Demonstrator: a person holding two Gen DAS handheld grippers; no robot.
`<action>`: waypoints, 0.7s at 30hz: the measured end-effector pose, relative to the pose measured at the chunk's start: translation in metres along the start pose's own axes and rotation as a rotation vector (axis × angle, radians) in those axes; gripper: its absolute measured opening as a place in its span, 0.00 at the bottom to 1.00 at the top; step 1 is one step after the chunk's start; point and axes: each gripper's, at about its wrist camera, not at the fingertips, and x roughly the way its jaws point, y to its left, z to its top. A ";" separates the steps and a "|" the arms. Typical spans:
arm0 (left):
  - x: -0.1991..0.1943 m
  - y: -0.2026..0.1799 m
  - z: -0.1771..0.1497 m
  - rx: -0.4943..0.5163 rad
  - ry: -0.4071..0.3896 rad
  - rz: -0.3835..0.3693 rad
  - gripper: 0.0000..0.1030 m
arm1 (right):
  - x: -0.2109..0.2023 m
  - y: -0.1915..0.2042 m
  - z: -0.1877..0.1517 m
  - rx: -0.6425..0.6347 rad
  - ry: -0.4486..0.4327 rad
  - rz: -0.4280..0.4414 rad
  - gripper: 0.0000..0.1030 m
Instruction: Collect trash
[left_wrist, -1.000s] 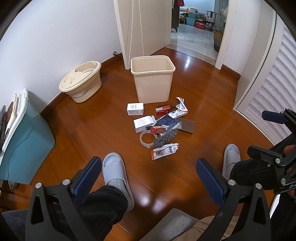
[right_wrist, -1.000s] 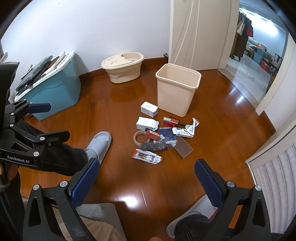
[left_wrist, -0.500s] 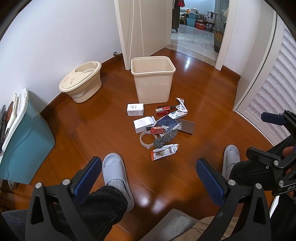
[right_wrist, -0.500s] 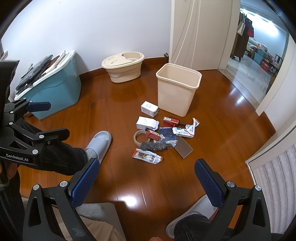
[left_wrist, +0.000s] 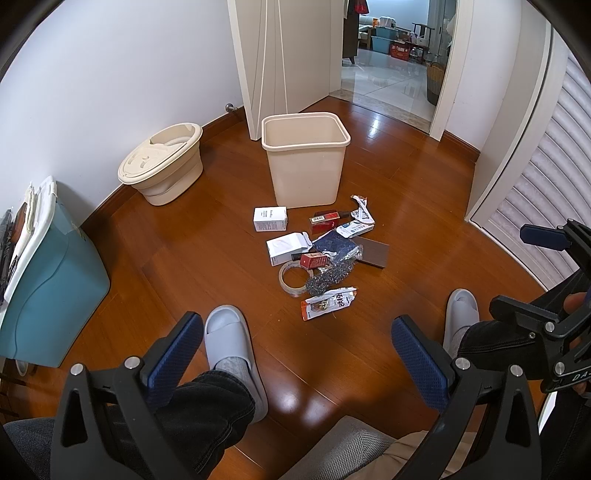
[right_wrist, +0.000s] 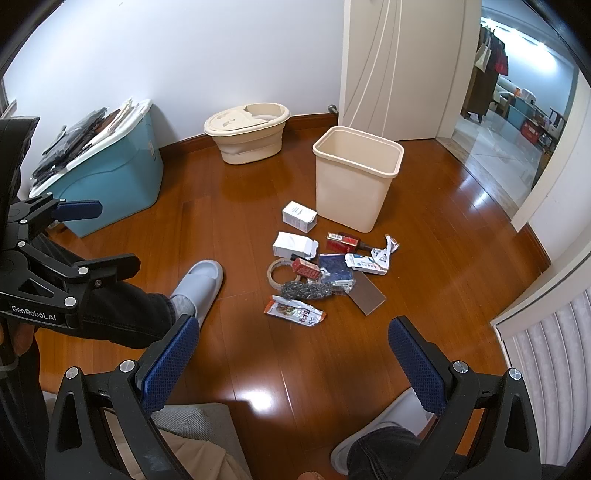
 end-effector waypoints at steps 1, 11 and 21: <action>0.000 0.000 0.000 0.001 0.000 -0.001 1.00 | 0.000 0.000 0.000 0.001 0.000 0.000 1.00; -0.002 -0.001 0.010 -0.007 -0.001 0.011 1.00 | 0.001 0.001 0.000 0.003 0.003 -0.002 1.00; 0.017 0.011 0.025 -0.123 0.065 0.004 1.00 | 0.003 0.002 0.024 -0.118 0.072 -0.069 1.00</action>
